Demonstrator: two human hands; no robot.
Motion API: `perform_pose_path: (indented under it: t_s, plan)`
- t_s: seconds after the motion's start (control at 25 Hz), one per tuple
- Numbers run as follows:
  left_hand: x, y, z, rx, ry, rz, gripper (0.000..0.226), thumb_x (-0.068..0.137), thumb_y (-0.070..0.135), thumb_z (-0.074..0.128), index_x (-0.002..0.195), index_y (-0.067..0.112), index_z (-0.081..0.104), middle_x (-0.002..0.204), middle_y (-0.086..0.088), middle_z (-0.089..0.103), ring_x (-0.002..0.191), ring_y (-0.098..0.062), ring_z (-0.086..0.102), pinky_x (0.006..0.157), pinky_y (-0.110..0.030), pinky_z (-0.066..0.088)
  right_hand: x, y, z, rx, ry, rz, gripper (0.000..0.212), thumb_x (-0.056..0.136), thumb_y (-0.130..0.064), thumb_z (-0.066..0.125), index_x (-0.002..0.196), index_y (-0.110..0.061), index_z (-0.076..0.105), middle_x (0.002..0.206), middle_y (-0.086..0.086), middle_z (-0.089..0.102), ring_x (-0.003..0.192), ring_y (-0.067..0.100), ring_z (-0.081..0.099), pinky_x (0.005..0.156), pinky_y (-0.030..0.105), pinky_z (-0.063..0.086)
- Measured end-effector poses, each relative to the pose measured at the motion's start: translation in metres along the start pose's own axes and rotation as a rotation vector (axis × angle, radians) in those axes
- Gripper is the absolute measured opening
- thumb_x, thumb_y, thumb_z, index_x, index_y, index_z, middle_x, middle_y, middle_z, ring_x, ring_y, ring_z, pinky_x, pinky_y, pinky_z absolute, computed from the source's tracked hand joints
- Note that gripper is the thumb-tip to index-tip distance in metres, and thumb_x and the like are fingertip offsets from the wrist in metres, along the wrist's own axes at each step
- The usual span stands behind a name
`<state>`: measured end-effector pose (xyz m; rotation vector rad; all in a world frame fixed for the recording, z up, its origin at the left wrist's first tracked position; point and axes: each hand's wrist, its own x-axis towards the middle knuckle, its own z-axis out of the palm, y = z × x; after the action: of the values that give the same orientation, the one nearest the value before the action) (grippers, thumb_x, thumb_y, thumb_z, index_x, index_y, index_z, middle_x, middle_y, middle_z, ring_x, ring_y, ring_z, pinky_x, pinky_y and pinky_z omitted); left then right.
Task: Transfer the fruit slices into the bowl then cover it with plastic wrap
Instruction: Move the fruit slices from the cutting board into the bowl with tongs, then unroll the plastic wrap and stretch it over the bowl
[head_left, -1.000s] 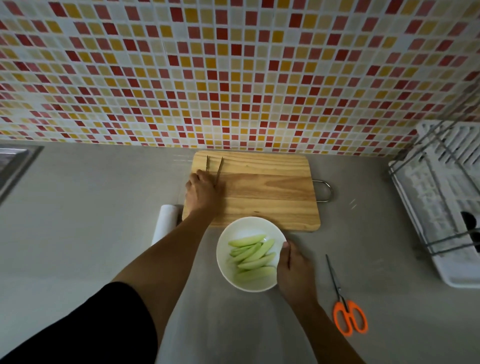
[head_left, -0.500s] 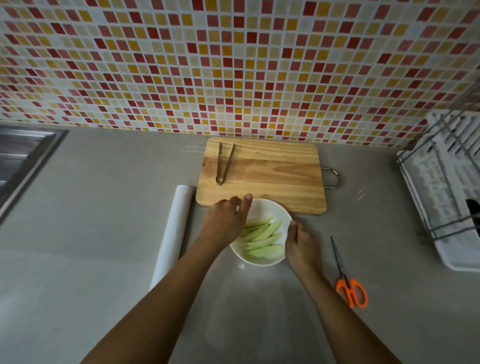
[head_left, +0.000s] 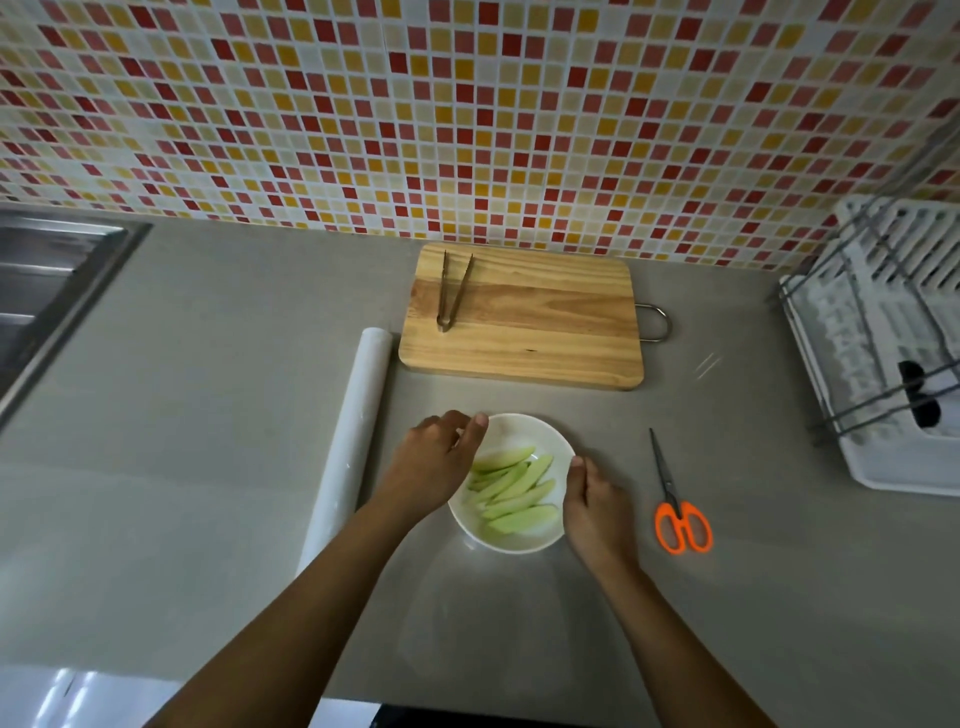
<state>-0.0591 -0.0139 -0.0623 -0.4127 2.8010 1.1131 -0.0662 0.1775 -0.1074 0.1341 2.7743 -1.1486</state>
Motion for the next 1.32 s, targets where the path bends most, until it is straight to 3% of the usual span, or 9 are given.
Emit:
perform_pose_path:
  t_s: [0.08,0.16,0.28,0.36,0.48,0.88,1.04,1.16,1.32]
  plan:
    - [0.002,-0.001,-0.006,-0.002,0.066,0.012,0.041,0.097,0.043,0.039,0.107,0.013,0.065,0.1,-0.009,0.067,0.092,-0.027,0.061,0.073,-0.03,0.041,0.002,0.0,0.001,-0.014,-0.001,-0.005,0.035,0.098,-0.029,0.032,0.093,-0.008,0.059,0.086,0.025,0.068,0.086,0.043,0.061,0.065,0.037,0.037]
    - [0.006,-0.013,-0.025,-0.05,0.281,-0.005,0.029,0.097,0.03,0.046,0.104,0.01,0.066,0.1,-0.012,0.067,0.087,-0.027,0.062,0.07,-0.025,0.037,0.002,0.0,0.001,-0.014,0.009,-0.016,0.036,0.098,-0.029,0.032,0.094,-0.007,0.06,0.086,0.025,0.068,0.085,0.043,0.061,0.065,0.036,0.037]
    - [0.013,-0.063,-0.059,-0.035,0.494,-0.157,0.026,0.095,0.013,0.046,0.109,0.007,0.067,0.109,-0.016,0.067,0.098,-0.031,0.061,0.079,-0.026,0.039,0.002,0.002,0.001,-0.032,0.042,-0.037,0.035,0.098,-0.026,0.034,0.095,-0.005,0.061,0.085,0.026,0.068,0.084,0.044,0.061,0.063,0.035,0.035]
    - [0.014,-0.101,-0.071,-0.068,0.395,-0.359,0.028,0.096,0.014,0.042,0.097,0.006,0.069,0.106,-0.02,0.067,0.102,-0.038,0.06,0.086,-0.036,0.044,0.002,0.001,0.002,-0.042,0.043,-0.032,0.036,0.099,-0.027,0.033,0.096,-0.004,0.062,0.087,0.027,0.068,0.085,0.045,0.061,0.063,0.035,0.034]
    - [0.014,-0.12,-0.067,-0.258,0.115,-0.466,0.03,0.096,0.027,0.045,0.08,0.01,0.064,0.083,-0.015,0.063,0.081,-0.03,0.057,0.076,-0.037,0.044,0.002,-0.001,0.002,-0.058,0.027,-0.012,0.037,0.099,-0.028,0.032,0.099,-0.005,0.062,0.091,0.028,0.068,0.088,0.046,0.061,0.068,0.039,0.042]
    - [0.021,-0.097,-0.053,-0.043,0.021,-0.387,0.042,0.096,0.046,0.039,0.084,0.011,0.059,0.088,-0.009,0.06,0.084,-0.026,0.055,0.076,-0.032,0.04,0.002,-0.001,0.001,-0.055,0.013,0.016,0.038,0.099,-0.029,0.029,0.098,-0.006,0.059,0.096,0.026,0.067,0.093,0.044,0.059,0.07,0.038,0.039]
    - [0.021,-0.093,-0.063,-0.195,0.014,-0.399,0.045,0.094,0.045,0.047,0.083,0.003,0.06,0.081,-0.014,0.056,0.078,-0.029,0.054,0.075,-0.037,0.045,0.002,-0.002,-0.005,-0.05,-0.005,0.029,0.037,0.098,-0.036,0.03,0.115,-0.015,0.056,0.113,0.017,0.066,0.106,0.039,0.058,0.08,0.039,0.043]
    - [0.018,-0.061,-0.083,-0.478,0.024,-0.308,0.041,0.092,0.044,0.05,0.083,0.005,0.057,0.08,-0.013,0.051,0.076,-0.025,0.049,0.071,-0.038,0.044,0.006,-0.02,-0.025,0.083,0.082,-0.03,0.044,0.095,-0.04,0.039,0.133,-0.018,0.047,0.135,0.008,0.056,0.125,0.028,0.05,0.101,0.037,0.038]
    - [0.034,0.037,-0.118,-0.707,0.08,-0.026,0.035,0.091,0.044,0.053,0.11,0.015,0.056,0.103,-0.005,0.063,0.095,-0.025,0.061,0.085,-0.041,0.053,0.039,-0.101,-0.064,0.299,0.117,-0.306,0.036,0.097,-0.032,0.042,0.125,-0.015,0.056,0.127,0.001,0.059,0.117,0.012,0.055,0.095,0.018,0.037]
